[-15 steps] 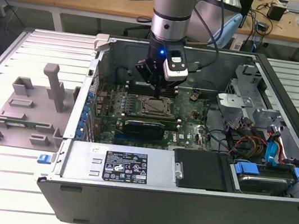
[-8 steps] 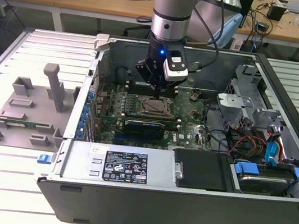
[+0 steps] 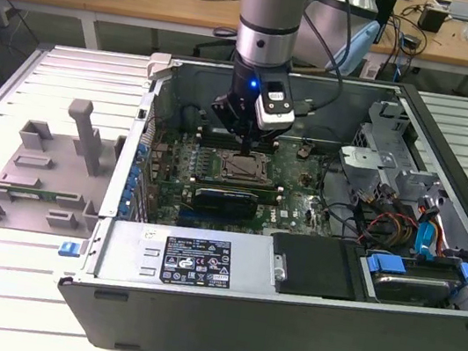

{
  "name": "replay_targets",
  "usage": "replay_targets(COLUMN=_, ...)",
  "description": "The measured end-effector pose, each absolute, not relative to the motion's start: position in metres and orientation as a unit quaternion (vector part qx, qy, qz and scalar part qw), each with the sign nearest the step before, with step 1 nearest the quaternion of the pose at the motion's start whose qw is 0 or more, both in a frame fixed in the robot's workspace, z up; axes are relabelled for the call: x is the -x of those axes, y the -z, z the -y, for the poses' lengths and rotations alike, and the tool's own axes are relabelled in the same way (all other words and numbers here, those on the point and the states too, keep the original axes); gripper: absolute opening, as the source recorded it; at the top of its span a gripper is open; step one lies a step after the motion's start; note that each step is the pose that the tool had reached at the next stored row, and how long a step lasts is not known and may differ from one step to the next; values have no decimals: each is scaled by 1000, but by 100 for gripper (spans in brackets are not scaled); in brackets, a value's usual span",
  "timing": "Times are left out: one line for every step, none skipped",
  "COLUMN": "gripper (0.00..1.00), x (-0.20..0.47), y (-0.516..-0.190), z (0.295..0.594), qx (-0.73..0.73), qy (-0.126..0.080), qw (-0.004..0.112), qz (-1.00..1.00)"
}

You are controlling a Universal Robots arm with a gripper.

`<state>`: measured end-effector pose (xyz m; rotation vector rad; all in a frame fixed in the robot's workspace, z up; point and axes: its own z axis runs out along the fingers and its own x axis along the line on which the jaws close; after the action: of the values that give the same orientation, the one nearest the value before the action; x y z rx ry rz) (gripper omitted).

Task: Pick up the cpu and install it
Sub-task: 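Install the second cpu locking lever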

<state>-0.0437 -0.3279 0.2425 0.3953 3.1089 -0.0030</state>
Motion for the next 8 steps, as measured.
replay_targets(gripper=11, x=44, y=-242, z=329, qx=-126, qy=1, qw=4, qz=-992)
replay_targets(gripper=11, x=44, y=-242, z=330, qx=-126, qy=1, qw=4, qz=-992)
replay_targets(gripper=11, x=44, y=-242, z=331, qx=-126, qy=1, qw=4, qz=-992)
replay_targets(gripper=11, x=44, y=-242, z=332, qx=-126, qy=1, qw=4, qz=-992)
replay_targets(gripper=11, x=44, y=-242, z=333, qx=-126, qy=1, qw=4, qz=-992)
replay_targets(gripper=11, x=44, y=-242, z=335, qx=-126, qy=1, qw=4, qz=-992)
replay_targets(gripper=11, x=44, y=-243, z=336, qx=-126, qy=1, qw=4, qz=-992)
replay_targets(gripper=11, x=44, y=-243, z=337, qx=-126, qy=1, qw=4, qz=-992)
